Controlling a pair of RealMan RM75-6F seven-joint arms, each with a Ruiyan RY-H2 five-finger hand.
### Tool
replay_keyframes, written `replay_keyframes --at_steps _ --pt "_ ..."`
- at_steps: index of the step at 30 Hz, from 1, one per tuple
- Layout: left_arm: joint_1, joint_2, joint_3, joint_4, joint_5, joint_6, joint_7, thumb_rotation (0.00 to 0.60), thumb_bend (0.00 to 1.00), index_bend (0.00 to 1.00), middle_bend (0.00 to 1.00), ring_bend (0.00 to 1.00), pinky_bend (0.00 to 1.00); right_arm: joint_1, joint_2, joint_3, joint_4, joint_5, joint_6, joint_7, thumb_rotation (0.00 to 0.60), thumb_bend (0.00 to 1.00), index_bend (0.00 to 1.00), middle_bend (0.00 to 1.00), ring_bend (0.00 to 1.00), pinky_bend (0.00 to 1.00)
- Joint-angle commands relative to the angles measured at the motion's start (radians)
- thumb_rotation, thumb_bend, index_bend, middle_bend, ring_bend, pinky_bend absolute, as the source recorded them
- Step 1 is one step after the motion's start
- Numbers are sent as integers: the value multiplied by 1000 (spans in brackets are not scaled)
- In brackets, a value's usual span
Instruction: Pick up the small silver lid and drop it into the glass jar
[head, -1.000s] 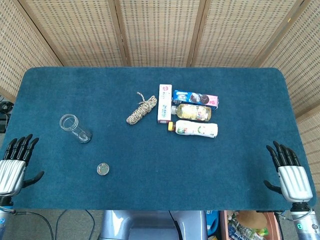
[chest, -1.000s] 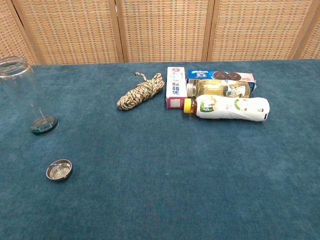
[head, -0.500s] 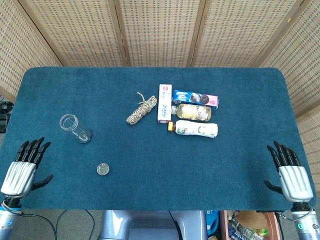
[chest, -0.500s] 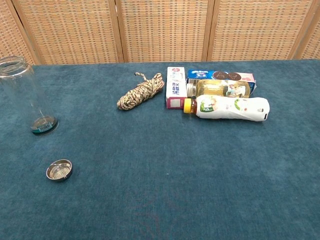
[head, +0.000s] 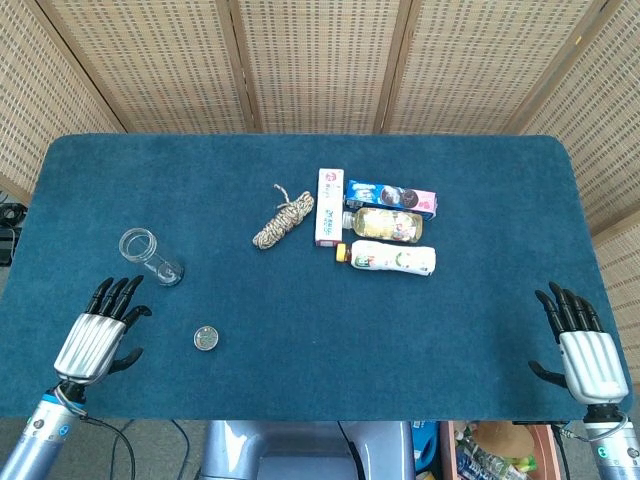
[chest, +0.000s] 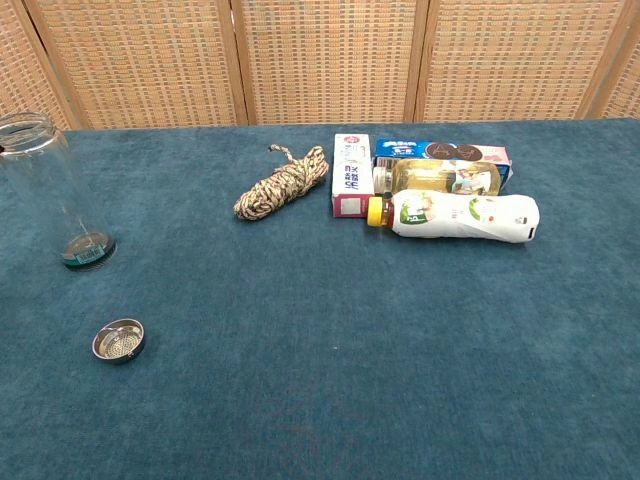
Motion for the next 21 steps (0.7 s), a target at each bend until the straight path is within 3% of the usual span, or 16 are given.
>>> replay_keyframes --at_steps 1,6,21 --pt "-23 -24 -13 -1 -34 -34 27 600 342 386 0 0 0 0 2 -1 0 -1 0 4 600 123 66 0 0 139" --pt "-47 -61 -22 14 -78 -72 54 600 386 400 0 0 0 0 5 0 2 0 -1 17 600 123 66 0 0 139" --pt "-101 -168 -22 67 -163 -139 141 600 388 423 0 0 0 2 7 -2 -1 0 -8 25 600 123 66 0 0 139"
